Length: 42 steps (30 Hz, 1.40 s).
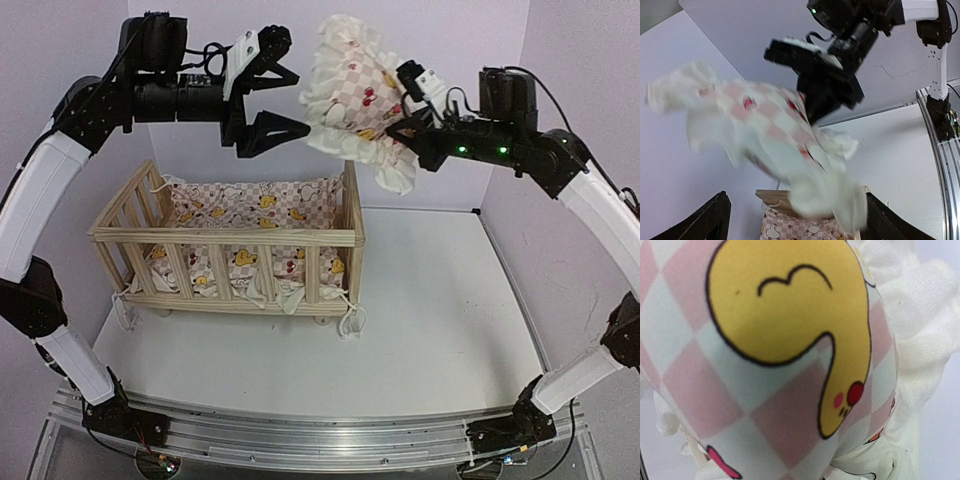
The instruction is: Set up the pet bed
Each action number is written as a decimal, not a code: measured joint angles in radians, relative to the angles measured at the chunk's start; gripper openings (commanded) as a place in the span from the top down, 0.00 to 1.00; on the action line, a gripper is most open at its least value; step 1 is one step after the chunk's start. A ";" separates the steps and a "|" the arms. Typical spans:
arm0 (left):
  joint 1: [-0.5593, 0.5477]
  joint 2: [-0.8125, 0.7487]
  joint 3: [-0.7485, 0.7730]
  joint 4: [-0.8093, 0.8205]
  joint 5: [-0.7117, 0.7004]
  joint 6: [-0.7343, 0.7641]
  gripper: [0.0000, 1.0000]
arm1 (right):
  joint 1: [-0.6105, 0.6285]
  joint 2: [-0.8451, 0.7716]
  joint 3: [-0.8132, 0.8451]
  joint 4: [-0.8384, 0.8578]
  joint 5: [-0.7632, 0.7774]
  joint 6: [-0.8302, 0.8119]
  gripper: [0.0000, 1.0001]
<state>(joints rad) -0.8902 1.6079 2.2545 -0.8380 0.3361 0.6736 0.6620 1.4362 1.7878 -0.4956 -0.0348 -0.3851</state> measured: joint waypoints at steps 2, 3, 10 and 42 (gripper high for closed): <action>0.000 0.024 0.056 0.008 -0.001 -0.003 0.11 | 0.081 0.039 0.025 0.001 0.042 -0.054 1.00; 0.000 0.023 0.060 0.009 0.000 -0.003 0.10 | 0.117 0.059 0.027 0.000 0.062 -0.085 1.00; 0.000 -0.031 0.009 -0.009 -0.016 0.011 0.08 | 0.256 0.178 0.039 -0.042 0.195 -0.292 1.00; 0.285 -0.030 -0.241 -0.059 -0.318 -0.220 1.00 | 0.325 0.205 0.062 0.131 0.463 -0.302 0.02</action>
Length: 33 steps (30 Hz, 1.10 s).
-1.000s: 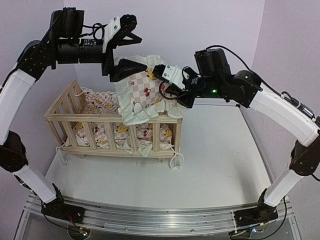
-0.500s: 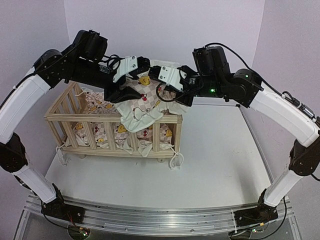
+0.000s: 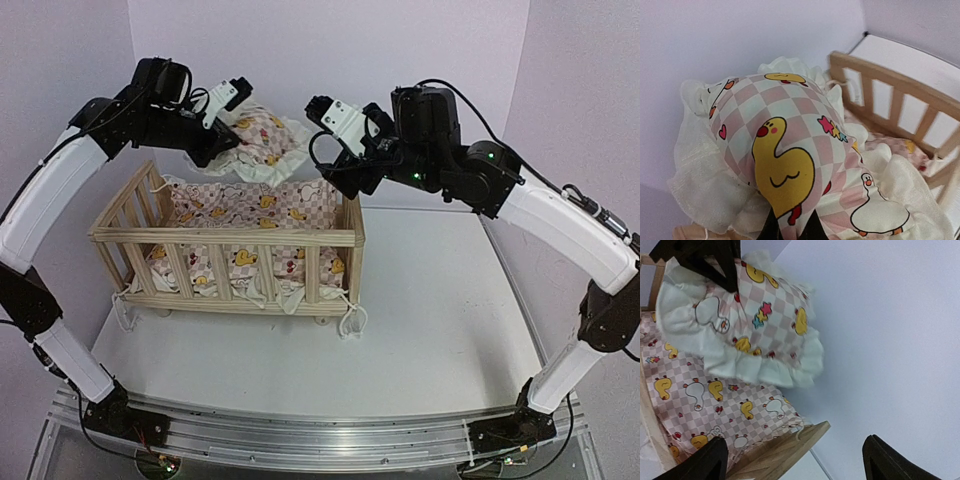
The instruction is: Set up the pet bed
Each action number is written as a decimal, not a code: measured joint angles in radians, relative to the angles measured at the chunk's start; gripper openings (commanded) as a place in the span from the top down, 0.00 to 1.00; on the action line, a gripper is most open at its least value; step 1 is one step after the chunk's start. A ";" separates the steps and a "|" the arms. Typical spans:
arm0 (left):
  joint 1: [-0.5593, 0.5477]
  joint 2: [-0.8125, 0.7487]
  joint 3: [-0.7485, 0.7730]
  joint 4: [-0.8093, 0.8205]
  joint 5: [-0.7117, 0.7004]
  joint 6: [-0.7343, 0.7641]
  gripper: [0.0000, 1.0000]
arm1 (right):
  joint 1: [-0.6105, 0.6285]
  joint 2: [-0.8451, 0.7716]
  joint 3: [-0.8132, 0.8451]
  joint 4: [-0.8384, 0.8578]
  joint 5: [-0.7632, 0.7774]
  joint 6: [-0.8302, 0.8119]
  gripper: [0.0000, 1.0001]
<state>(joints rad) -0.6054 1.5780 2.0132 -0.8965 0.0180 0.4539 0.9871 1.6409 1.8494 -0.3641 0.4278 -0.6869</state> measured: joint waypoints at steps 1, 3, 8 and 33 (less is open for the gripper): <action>0.045 0.000 -0.022 0.017 -0.020 -0.034 1.00 | 0.000 -0.002 -0.010 0.016 0.020 0.009 0.02; 0.123 -0.007 -0.072 0.031 -0.055 -0.102 1.00 | 0.000 -0.017 -0.048 0.041 0.048 0.032 0.02; 0.312 -0.053 -0.240 0.032 -0.075 -0.268 1.00 | 0.000 -0.060 -0.141 0.072 0.065 0.071 0.02; 0.403 -0.241 -0.685 0.244 -0.192 -0.124 0.35 | 0.000 -0.153 -0.257 0.119 -0.029 0.181 0.02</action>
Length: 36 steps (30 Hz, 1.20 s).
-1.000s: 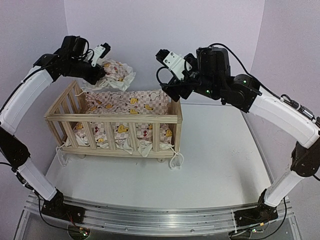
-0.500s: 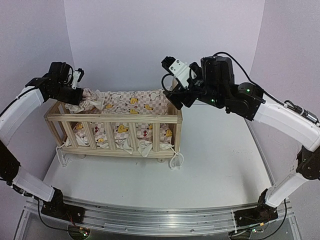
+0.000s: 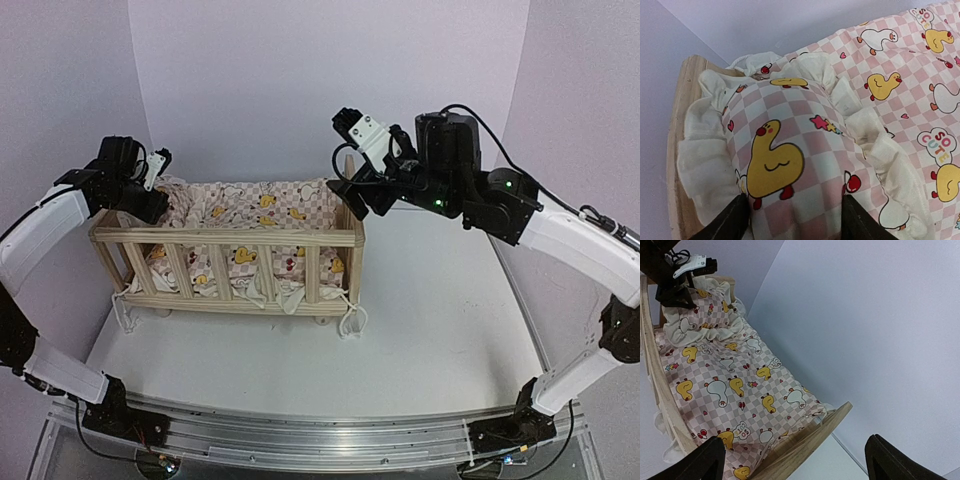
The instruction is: Set up the pet bed
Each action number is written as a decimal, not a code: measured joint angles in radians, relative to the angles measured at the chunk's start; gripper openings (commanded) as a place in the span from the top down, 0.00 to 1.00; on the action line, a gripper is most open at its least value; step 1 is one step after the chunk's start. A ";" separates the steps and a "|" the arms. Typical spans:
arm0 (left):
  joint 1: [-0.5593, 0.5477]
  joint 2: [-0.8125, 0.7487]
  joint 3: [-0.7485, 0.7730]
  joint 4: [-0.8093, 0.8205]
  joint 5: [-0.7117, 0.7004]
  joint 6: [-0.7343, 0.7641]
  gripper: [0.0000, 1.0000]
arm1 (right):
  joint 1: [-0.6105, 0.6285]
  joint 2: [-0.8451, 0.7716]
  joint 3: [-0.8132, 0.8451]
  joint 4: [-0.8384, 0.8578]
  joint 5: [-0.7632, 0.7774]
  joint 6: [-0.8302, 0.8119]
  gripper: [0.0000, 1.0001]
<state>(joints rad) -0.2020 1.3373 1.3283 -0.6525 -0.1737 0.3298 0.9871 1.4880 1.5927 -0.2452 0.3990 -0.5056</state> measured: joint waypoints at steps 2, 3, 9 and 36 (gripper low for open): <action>0.000 0.000 0.010 0.001 -0.015 0.034 0.31 | 0.000 -0.008 -0.014 -0.002 -0.015 0.009 0.02; 0.000 0.000 0.020 0.006 -0.023 0.058 0.29 | 0.000 -0.011 -0.018 -0.003 -0.022 0.013 0.02; 0.000 -0.017 0.107 0.038 -0.035 0.162 0.36 | 0.000 -0.022 -0.022 -0.001 -0.066 0.038 0.02; 0.028 -0.282 0.107 0.008 0.517 0.098 0.44 | -0.423 -0.208 -0.238 -0.235 0.209 0.549 0.02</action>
<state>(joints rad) -0.1740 1.0556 1.4357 -0.6447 0.3431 0.4274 0.5636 1.2797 1.3548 -0.4805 0.6082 0.0433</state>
